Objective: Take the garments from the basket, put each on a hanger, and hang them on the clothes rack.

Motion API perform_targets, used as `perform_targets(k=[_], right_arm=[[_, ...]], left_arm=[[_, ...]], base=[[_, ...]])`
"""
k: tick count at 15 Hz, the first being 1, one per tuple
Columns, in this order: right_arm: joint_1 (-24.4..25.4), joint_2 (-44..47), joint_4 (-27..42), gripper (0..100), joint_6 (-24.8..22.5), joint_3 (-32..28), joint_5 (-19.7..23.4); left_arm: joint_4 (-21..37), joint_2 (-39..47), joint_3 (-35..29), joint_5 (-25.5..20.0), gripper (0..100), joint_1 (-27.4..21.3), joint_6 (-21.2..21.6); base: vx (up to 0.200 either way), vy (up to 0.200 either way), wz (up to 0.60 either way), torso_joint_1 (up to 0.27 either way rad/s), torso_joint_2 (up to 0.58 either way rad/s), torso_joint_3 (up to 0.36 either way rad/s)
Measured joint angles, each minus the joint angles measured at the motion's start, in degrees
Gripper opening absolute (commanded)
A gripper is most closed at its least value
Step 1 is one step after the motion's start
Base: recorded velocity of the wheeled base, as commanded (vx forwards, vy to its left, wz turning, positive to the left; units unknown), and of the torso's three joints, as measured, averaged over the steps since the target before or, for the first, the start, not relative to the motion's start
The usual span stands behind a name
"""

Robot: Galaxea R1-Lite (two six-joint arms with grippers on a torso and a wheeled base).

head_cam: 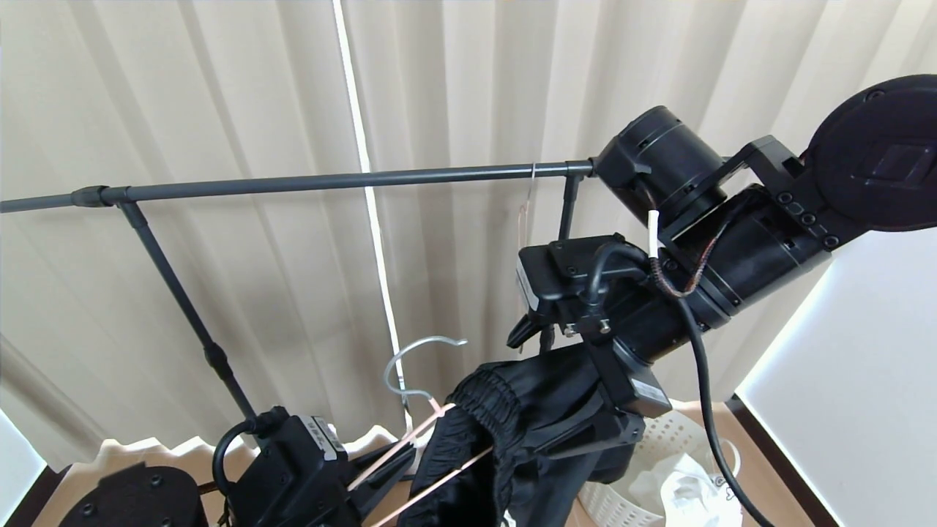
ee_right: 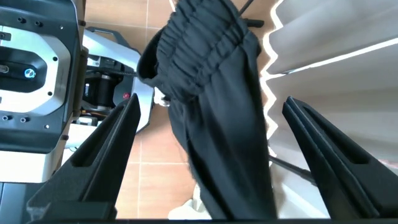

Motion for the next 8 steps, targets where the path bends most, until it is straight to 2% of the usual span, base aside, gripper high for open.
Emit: perform_targets(k=[8], right_arm=[[0.3,4.2,-2.2,100,0.1,-3.1,-0.5]], left_arm=[[0.0,-0.1,-0.5,0.1,0,-0.7,0.4]], base=[[0.0,0.0,0.0,0.0,0.0,0.0]])
